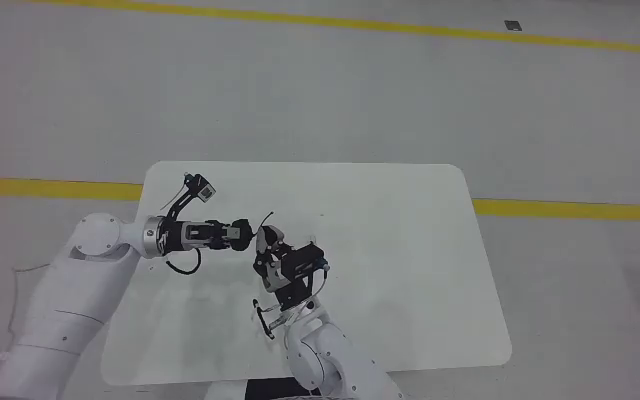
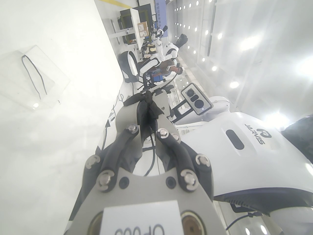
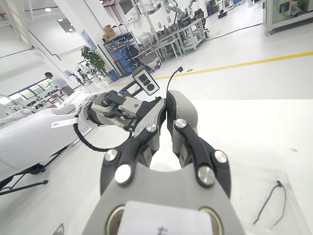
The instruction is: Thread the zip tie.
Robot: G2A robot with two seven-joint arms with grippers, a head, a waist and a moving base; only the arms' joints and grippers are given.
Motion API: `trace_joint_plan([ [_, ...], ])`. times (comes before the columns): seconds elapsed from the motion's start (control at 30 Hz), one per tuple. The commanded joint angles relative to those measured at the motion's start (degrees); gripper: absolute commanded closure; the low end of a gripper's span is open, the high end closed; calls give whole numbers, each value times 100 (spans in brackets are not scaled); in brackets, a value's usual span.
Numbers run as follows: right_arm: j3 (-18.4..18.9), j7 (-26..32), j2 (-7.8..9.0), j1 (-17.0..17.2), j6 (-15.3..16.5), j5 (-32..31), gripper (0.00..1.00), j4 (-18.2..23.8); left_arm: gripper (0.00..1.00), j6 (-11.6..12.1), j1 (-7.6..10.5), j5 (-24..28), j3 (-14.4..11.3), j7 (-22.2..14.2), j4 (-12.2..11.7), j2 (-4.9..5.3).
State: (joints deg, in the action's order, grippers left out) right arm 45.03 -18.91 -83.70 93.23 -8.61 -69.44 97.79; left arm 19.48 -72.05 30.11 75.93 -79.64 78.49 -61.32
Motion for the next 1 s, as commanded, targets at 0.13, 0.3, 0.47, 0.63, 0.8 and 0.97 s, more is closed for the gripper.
trace_joint_plan([
  [0.13,4,4,-2,-1,9,7,100,-15,100,0,0,0,0,0,0,0],
  [0.3,0,1,-2,-6,22,12,100,-23,100,0,0,0,0,0,0,0],
  [0.47,-4,0,-1,-10,22,23,100,-26,100,0,0,0,0,0,0,0],
  [0.63,-8,-7,-1,-14,16,37,100,-27,100,0,0,0,0,0,0,0],
  [0.8,-9,-12,-1,-15,-10,53,0,-23,100,0,0,0,0,0,0,0],
  [0.97,-4,-49,0,-9,-16,68,0,-5,100,0,0,0,0,0,0,0],
])
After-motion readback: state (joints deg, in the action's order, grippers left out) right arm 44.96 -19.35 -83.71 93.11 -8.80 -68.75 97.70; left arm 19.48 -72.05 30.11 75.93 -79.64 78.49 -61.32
